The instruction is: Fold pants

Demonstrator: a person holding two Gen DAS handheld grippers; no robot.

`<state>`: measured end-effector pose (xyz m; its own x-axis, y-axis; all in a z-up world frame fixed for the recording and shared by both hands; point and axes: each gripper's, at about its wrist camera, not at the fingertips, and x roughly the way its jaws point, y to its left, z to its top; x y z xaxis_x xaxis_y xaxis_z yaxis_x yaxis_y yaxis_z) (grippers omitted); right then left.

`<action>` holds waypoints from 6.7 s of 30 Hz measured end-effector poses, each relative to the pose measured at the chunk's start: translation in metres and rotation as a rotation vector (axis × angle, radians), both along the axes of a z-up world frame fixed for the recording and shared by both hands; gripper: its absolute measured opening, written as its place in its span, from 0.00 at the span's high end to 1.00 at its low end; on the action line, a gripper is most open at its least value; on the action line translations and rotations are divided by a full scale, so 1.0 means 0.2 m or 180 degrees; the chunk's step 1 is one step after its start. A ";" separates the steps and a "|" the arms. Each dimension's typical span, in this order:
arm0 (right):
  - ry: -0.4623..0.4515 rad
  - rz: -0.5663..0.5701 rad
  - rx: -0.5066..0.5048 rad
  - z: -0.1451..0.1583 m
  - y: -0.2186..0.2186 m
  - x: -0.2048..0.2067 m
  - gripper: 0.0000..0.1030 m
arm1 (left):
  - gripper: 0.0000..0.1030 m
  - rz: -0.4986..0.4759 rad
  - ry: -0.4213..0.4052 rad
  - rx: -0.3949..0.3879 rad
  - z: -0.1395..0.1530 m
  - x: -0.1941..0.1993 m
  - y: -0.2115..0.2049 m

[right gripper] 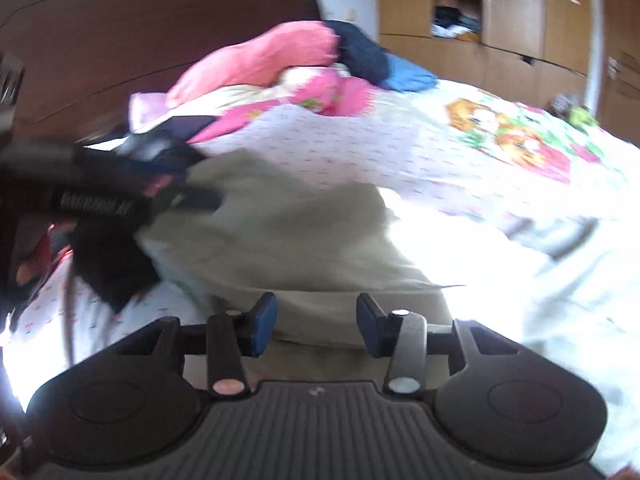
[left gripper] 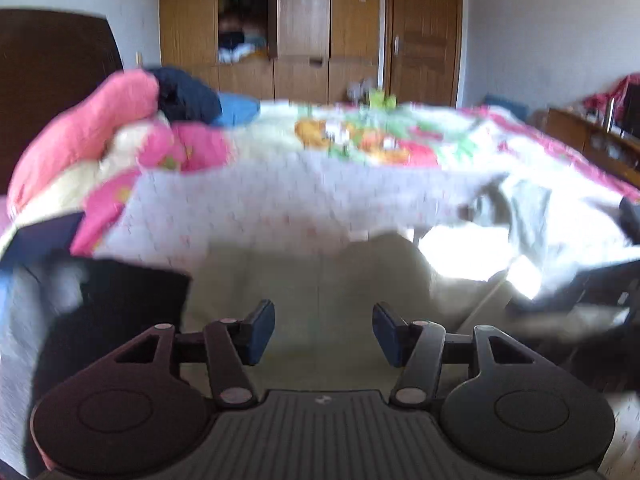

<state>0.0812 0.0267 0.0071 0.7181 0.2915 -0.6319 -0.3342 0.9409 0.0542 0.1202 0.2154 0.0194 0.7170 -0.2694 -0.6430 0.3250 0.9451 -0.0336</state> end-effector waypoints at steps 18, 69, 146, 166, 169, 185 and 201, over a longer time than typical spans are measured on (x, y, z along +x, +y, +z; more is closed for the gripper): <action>0.0088 -0.2781 0.1088 -0.17 -1.64 0.57 0.53 | 0.37 -0.0837 -0.0003 -0.0188 -0.06 0.24 -0.89; -0.0350 -0.3207 0.2116 -0.04 -2.17 -0.55 0.91 | 0.33 -0.1483 0.0272 0.0238 -0.15 -0.07 -1.43; -0.0393 -0.3932 0.2306 -0.16 -2.24 -0.81 0.54 | 0.32 -0.1770 0.0336 0.0139 -0.16 -0.15 -1.63; -0.0585 -0.3751 0.3076 -0.17 -2.27 -0.86 0.96 | 0.32 -0.1746 0.0367 0.0112 -0.18 -0.14 -1.61; -0.0501 -0.3684 0.2952 -0.18 -2.27 -0.83 0.97 | 0.31 -0.1753 0.0358 0.0133 -0.18 -0.14 -1.61; -0.0200 -0.3794 0.2424 -0.24 -2.30 -0.78 0.60 | 0.30 -0.1760 0.0361 0.0121 -0.19 -0.14 -1.61; -0.0829 -0.2944 0.3586 0.05 -2.41 -0.66 0.92 | 0.30 -0.1807 0.0193 0.0167 -0.08 -0.15 -1.68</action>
<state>-0.0511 -0.4552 0.0172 0.9727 -0.0841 -0.2161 0.2318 0.3240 0.9172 0.0902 -0.1205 0.0042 0.4305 -0.5682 -0.7013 0.7812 0.6238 -0.0259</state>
